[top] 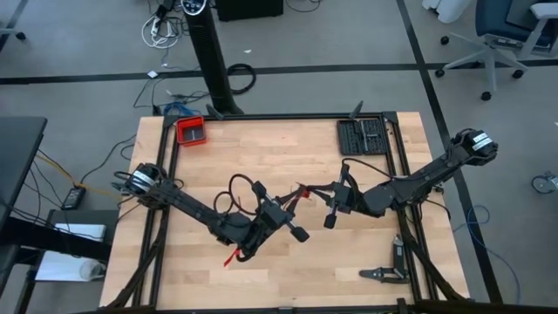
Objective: Coil cords
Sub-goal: Coil the red wire onto the spool
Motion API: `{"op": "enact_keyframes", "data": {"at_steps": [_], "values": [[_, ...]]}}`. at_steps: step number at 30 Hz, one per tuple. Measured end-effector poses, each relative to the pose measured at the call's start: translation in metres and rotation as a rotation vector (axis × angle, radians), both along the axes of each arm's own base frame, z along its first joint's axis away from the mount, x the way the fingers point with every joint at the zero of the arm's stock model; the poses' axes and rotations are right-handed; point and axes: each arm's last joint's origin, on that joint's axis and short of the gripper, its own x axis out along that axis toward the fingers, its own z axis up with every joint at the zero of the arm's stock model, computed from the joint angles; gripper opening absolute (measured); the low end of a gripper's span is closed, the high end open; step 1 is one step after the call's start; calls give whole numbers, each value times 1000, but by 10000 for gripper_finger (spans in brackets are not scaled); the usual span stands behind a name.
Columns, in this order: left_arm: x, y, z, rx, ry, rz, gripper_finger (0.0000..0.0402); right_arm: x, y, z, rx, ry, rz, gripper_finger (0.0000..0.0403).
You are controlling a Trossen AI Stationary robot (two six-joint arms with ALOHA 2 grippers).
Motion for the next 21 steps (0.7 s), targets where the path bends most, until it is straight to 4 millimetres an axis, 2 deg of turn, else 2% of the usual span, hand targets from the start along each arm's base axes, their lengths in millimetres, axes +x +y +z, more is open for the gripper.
{"op": "enact_keyframes", "data": {"at_steps": [9,21], "values": [[2,-4,-3,-41,-44,-97,0,-1,-3,1,-1,-13,-80,4],[13,13,-6,-90,-90,-161,0,-1,-3,5,22,-57,-93,3]]}}
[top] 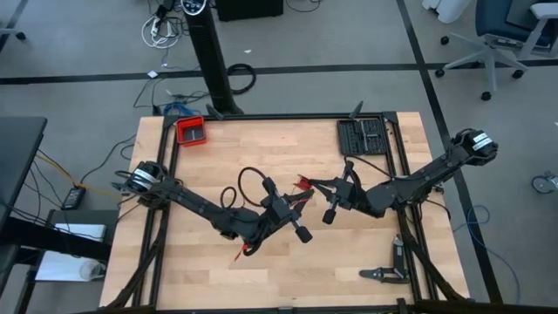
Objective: Coil cords
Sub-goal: Coil the red wire onto the spool
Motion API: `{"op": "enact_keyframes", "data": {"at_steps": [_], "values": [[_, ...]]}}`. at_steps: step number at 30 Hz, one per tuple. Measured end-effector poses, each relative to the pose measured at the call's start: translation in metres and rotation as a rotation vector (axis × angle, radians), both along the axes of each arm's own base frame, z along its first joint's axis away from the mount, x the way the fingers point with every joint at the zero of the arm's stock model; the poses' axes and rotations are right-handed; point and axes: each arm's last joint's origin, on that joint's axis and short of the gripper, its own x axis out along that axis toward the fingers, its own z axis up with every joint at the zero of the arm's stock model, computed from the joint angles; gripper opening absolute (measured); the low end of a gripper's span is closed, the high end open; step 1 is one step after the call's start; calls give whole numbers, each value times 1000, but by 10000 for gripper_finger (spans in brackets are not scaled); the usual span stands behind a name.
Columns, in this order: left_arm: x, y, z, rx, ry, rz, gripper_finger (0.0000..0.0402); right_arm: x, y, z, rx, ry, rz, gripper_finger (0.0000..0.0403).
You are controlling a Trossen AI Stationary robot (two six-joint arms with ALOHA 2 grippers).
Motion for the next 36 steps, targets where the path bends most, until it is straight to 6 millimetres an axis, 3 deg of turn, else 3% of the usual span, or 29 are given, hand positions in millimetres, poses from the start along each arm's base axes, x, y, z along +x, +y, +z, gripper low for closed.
{"op": "enact_keyframes", "data": {"at_steps": [11,36], "values": [[6,6,-1,-39,-41,-99,0,-4,-4,6,-4,-29,-100,4],[12,14,-7,-15,14,-168,0,-12,10,31,68,-261,35,3]]}}
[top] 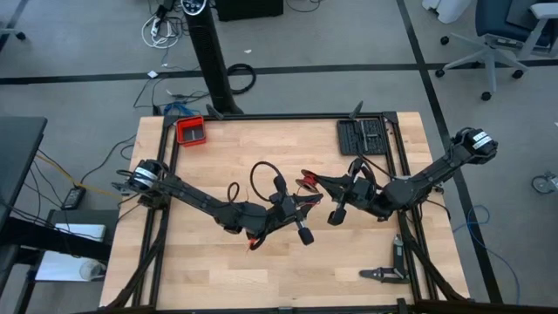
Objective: Coil cords
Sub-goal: Coil the red wire onto the spool
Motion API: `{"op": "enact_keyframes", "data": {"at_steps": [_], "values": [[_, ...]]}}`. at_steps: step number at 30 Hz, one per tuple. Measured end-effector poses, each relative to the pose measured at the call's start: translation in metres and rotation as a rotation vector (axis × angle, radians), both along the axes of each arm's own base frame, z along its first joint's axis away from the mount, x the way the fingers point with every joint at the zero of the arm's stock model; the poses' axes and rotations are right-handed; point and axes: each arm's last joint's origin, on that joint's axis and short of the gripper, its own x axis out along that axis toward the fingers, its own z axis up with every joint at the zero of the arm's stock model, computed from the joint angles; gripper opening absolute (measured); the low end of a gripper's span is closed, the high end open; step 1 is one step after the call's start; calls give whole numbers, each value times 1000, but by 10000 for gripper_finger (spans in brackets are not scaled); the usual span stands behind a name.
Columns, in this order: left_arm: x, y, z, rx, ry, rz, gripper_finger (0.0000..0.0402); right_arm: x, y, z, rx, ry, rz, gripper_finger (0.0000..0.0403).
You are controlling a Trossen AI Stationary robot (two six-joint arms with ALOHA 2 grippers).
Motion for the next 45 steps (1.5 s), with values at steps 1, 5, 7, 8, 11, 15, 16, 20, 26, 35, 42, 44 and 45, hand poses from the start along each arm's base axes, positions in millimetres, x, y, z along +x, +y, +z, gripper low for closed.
{"op": "enact_keyframes", "data": {"at_steps": [1,5,7,8,11,15,16,20,26,35,42,44,45], "values": [[0,0,-1,-4,5,0,0,0,0,0,1,-3,4,3],[1,2,-2,-4,17,4,0,-1,2,1,-3,-11,12,3],[1,2,-3,-5,26,3,0,-2,3,2,-14,-10,13,3],[1,2,-4,-8,32,3,0,-3,4,2,-17,-12,15,3],[2,2,-6,-8,48,3,0,-5,6,6,-19,-36,19,4],[2,2,-8,-12,67,10,0,-8,8,8,-40,-42,23,4],[2,2,-9,-17,69,11,0,-8,9,8,-38,-44,25,4],[2,2,-10,-17,83,33,0,-10,10,10,-36,-51,29,4],[1,3,-13,-12,111,85,0,-13,13,11,-65,-45,29,4],[0,5,-16,8,160,177,0,-16,18,11,-54,-38,25,4],[-4,1,-16,85,216,265,0,-18,20,11,-44,-37,23,4],[-6,-2,-16,112,237,301,0,-19,21,11,-44,-36,26,4],[-7,-3,-15,122,244,321,0,-19,22,11,-44,-36,28,4]]}}
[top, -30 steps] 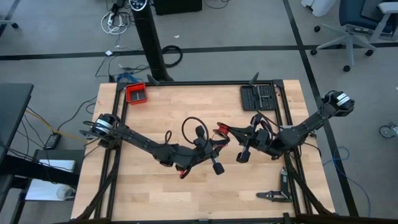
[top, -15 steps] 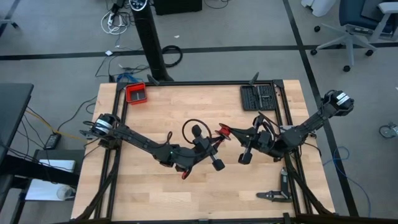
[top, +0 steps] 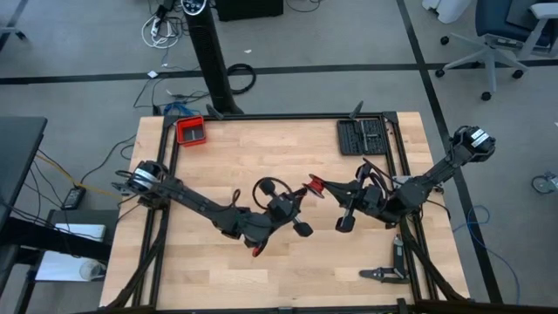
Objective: Coil cords
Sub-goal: Coil the red wire onto the spool
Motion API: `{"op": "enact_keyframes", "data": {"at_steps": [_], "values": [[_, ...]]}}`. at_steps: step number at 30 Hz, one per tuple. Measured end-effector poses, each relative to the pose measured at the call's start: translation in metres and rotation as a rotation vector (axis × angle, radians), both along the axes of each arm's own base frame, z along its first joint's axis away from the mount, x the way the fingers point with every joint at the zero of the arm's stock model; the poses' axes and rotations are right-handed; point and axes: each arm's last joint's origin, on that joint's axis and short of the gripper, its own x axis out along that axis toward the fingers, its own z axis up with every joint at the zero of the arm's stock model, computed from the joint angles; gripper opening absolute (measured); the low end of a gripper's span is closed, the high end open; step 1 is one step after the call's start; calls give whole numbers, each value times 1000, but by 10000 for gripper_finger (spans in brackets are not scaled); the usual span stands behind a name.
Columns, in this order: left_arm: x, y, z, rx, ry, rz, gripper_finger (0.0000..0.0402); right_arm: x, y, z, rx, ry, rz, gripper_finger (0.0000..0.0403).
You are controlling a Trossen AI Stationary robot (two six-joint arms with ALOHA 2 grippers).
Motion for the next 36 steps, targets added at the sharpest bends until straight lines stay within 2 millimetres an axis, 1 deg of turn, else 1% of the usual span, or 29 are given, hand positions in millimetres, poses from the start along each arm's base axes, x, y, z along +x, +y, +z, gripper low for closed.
{"op": "enact_keyframes", "data": {"at_steps": [4,7,11,16,20,27,31,36], "values": [[-6,-6,5,58,32,103,0,-1,1,0,-3,-3,19,4],[-11,-9,13,85,40,175,0,-1,2,-1,-12,8,25,4],[-18,-14,24,92,12,189,0,-1,3,-1,-9,9,25,4],[-18,-15,27,95,-21,152,0,-1,3,-2,-15,17,23,4],[-21,-22,28,95,-40,119,0,1,4,-6,-46,60,21,4],[-26,-35,34,127,-108,-10,0,1,2,-8,-77,112,-57,4],[-27,-42,37,183,-149,-129,0,0,1,-8,-89,130,-93,4],[-26,-47,36,225,-150,-218,0,1,0,-8,-98,136,-106,4]]}}
